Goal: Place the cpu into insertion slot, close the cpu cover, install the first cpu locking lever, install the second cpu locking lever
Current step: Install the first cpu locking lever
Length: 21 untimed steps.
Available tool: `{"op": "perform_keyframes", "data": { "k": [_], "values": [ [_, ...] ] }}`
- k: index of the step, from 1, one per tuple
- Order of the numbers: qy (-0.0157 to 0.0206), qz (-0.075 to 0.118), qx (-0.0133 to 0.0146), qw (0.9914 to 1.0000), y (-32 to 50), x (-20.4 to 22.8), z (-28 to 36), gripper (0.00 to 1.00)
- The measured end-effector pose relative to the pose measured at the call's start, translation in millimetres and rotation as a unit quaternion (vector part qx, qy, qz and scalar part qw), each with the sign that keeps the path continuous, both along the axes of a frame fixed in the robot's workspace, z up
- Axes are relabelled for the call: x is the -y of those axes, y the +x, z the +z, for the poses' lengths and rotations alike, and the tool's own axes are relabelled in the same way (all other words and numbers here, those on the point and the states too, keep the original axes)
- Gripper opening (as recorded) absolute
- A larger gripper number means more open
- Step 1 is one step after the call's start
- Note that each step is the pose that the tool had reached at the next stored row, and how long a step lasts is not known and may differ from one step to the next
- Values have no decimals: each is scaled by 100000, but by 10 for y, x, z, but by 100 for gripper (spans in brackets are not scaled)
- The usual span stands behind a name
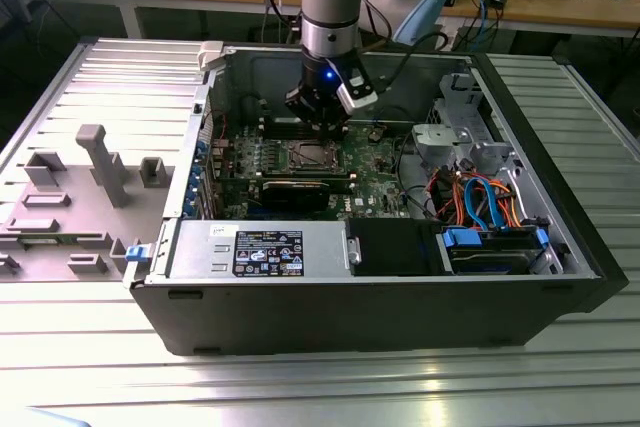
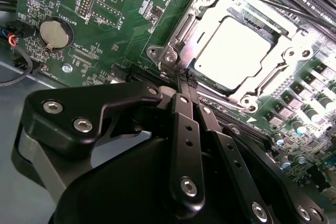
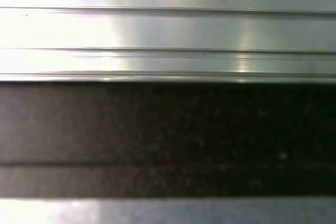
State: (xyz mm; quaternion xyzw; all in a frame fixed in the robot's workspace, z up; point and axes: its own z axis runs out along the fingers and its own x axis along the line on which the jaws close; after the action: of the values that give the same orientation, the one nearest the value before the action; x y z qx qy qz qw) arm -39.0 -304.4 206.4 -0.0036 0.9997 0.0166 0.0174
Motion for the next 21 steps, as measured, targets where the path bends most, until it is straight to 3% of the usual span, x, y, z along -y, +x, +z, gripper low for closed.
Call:
{"op": "perform_keyframes", "data": {
  "k": [5, 7, 10, 13, 14, 15, 19, 21],
  "values": [
    [-496, 5, -15, 99999, 0, 1, -29, 11],
    [-478, 7, -4, 99999, 0, 1, -36, 11],
    [-180, 8, -47, 100000, 0, 1, -47, 11],
    [884, 5, -7, 99996, 2, -2, -52, 11],
    [1386, 6, -25, 99990, 1, -1, -50, 11],
    [1582, -4, -31, 99987, 0, -1, -46, 11],
    [1595, 5, -29, 99987, 1, 0, 9, 11],
    [1581, 4, -40, 99987, 1, 54, 10, 11]
  ]
}}
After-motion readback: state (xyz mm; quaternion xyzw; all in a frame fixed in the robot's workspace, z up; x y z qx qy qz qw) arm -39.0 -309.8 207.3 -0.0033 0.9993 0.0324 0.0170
